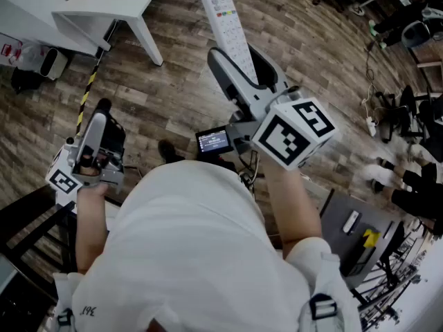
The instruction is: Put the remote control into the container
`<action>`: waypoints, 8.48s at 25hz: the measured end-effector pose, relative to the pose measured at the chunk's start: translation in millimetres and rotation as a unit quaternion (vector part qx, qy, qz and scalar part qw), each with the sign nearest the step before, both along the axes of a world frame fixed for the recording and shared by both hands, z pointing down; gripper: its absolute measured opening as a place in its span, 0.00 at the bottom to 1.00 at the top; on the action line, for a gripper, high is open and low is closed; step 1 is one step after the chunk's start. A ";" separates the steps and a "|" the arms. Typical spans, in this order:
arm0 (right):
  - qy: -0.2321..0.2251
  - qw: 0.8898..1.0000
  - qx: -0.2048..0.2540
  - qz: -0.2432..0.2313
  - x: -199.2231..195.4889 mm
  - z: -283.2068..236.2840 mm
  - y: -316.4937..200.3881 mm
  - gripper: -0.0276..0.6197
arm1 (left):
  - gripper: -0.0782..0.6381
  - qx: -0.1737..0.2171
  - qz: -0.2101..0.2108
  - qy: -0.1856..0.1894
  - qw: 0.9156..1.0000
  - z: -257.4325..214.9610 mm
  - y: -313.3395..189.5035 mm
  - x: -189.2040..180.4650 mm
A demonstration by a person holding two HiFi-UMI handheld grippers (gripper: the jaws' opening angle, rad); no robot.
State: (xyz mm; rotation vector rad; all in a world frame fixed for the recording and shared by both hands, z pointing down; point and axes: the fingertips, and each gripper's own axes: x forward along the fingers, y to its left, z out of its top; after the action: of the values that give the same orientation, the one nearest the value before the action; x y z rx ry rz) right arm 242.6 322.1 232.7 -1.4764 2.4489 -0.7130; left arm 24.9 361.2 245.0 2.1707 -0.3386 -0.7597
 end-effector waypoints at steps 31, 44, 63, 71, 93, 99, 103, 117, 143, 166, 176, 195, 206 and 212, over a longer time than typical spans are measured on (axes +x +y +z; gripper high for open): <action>-0.004 1.000 0.001 -0.014 -19.4 1.5 -14.3 0.42 | 0.32 0.010 0.009 -0.007 1.000 2.1 -8.4 -1.4; -0.002 1.000 -0.004 -0.011 -34.9 4.1 -14.4 0.42 | 0.32 0.010 0.012 -0.004 1.000 2.0 -9.8 -14.2; 0.009 1.000 -0.015 -0.003 -122.2 15.7 -29.8 0.42 | 0.32 0.000 0.027 -0.014 1.000 18.2 -29.3 -98.2; 0.020 0.999 -0.027 0.003 -143.6 22.3 -43.9 0.42 | 0.32 -0.011 0.035 -0.018 0.999 29.8 -47.0 -119.9; 0.002 0.998 -0.050 -0.047 -83.0 55.8 -231.4 0.42 | 0.32 -0.037 -0.007 -0.049 0.998 47.9 -210.9 -46.3; 0.008 0.995 -0.061 -0.077 -68.0 58.8 -291.9 0.42 | 0.32 -0.042 -0.024 -0.056 0.997 43.3 -267.7 -19.1; 0.004 0.994 -0.063 -0.092 -63.4 57.8 -318.2 0.42 | 0.32 -0.043 -0.036 -0.058 0.997 38.3 -286.6 -8.8; 0.017 0.992 -0.080 -0.093 -89.3 75.9 -379.5 0.42 | 0.32 -0.047 -0.037 -0.071 0.996 53.5 -357.8 -33.9; 0.056 0.990 -0.127 0.014 -199.4 98.9 -496.4 0.42 | 0.32 -0.075 0.081 -0.096 0.989 87.5 -516.5 -147.4; 0.122 0.979 -0.157 -0.038 -212.5 126.3 -585.5 0.42 | 0.32 -0.031 0.045 -0.173 0.983 98.7 -599.9 -113.1; 0.175 0.951 -0.250 -0.047 -208.9 215.3 -642.2 0.42 | 0.32 -0.085 0.055 -0.228 0.968 173.4 -644.8 -82.2; 0.339 0.878 -0.338 -0.024 -227.8 324.9 -696.4 0.42 | 0.32 -0.142 0.038 -0.250 0.957 223.1 -657.8 -96.3; 0.338 0.872 -0.347 -0.062 -237.9 339.2 -694.1 0.42 | 0.32 -0.149 0.032 -0.252 0.956 230.3 -660.0 -100.1; 0.352 0.862 -0.360 -0.049 -233.7 340.5 -697.7 0.41 | 0.32 -0.155 0.034 -0.249 0.956 229.3 -659.9 -100.2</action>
State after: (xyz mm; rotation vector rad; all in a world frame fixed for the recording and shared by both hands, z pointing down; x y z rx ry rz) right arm 9.0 -375.5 573.2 -2.1997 2.9611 -1.4476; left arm -75.2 -298.7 474.3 2.0325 -0.5928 -0.0960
